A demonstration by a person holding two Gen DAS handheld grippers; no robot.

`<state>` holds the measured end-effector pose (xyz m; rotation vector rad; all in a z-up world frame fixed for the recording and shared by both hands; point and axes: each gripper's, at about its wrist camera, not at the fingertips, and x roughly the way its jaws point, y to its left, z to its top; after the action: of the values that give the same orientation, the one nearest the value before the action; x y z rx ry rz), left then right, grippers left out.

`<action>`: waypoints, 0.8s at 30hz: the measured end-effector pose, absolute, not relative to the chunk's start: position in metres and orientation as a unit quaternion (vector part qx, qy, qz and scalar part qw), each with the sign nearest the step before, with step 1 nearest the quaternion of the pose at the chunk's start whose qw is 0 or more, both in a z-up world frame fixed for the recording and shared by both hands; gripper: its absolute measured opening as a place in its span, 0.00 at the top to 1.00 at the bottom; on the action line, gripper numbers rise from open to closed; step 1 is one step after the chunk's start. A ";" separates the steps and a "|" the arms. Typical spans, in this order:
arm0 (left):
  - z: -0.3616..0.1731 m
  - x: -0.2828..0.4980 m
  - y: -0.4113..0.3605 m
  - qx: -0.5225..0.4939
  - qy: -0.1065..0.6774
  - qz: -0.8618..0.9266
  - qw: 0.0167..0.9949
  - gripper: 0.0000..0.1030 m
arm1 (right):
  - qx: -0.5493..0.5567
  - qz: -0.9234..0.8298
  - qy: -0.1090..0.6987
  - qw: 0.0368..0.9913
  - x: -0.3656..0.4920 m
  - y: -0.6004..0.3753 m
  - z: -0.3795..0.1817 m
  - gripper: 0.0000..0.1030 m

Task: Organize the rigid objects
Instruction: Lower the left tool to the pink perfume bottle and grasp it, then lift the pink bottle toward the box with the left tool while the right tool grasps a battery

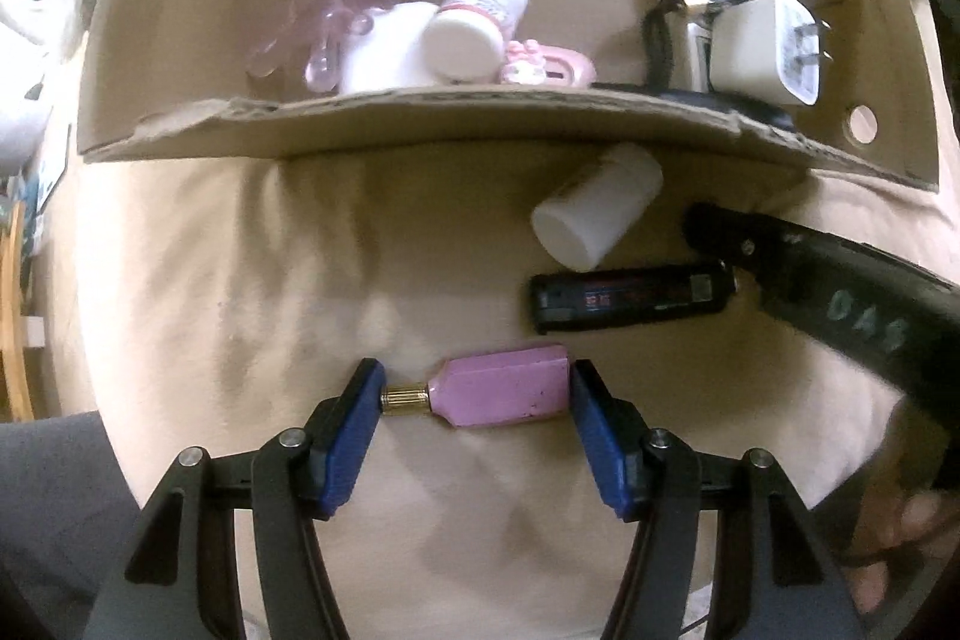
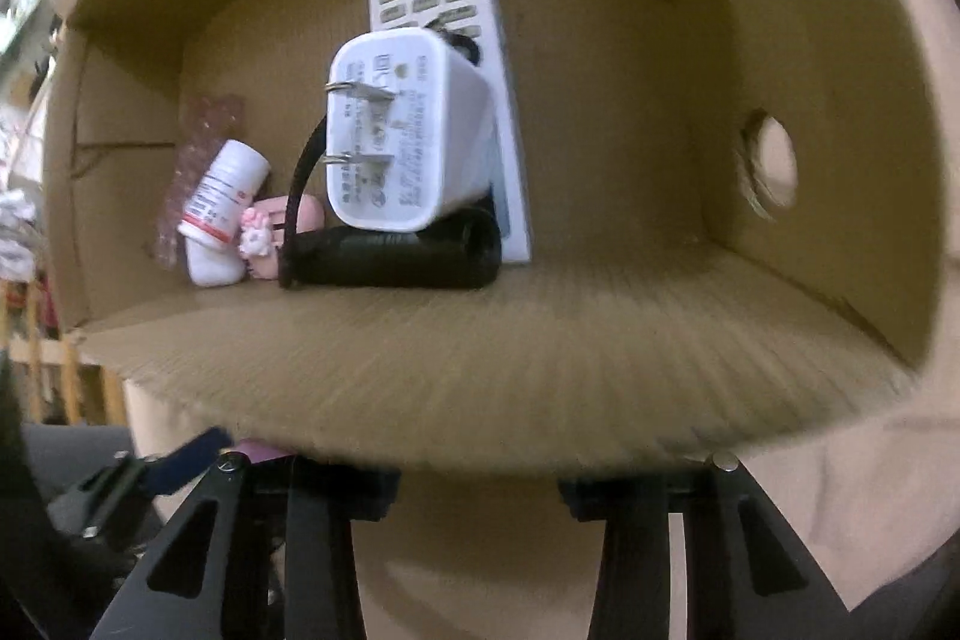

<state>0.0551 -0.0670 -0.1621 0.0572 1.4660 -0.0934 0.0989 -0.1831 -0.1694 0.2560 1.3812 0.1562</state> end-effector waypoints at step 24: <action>-0.150 0.042 -0.061 0.024 0.658 -0.028 0.752 0.43 | 0.095 0.083 0.591 0.797 0.050 -0.198 -0.129 0.90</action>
<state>0.0422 -0.0606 -0.1505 0.0520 1.4368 -0.0612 0.0500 -0.1975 -0.1289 0.2042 1.2692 0.1774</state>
